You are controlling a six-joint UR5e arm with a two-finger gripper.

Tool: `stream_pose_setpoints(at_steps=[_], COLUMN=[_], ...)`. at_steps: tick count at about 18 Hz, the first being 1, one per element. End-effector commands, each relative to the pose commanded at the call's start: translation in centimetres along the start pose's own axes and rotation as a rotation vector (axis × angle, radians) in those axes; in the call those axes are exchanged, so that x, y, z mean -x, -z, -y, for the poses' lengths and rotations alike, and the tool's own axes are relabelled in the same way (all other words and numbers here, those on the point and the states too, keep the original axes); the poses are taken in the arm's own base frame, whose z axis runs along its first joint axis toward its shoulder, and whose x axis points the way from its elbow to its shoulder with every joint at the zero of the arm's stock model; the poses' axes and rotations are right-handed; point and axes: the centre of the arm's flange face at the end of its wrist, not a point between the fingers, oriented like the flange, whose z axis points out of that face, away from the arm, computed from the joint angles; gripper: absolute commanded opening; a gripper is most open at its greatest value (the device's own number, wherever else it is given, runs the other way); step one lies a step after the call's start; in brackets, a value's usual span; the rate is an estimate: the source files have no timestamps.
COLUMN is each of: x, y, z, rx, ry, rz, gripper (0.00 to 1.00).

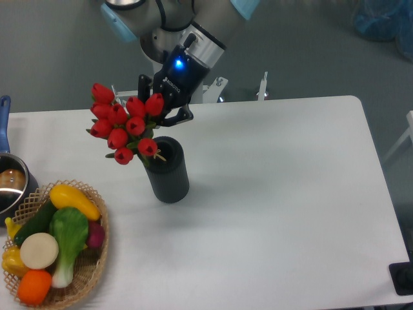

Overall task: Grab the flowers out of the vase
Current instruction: 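Lift the gripped tulip bunch straight up out of the black vase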

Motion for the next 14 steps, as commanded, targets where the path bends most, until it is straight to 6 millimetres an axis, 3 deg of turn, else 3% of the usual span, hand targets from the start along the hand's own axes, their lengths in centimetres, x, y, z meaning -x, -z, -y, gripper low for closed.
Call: stream_pose_setpoints(at_steps=[7, 14], x=[1.0, -0.4], y=[2.1, 3.0], z=[0.8, 1.3], rx=[-0.018, -0.014], ry=[0.009, 0.051], rz=[0.043, 0.029], gripper=[0.03, 0.03])
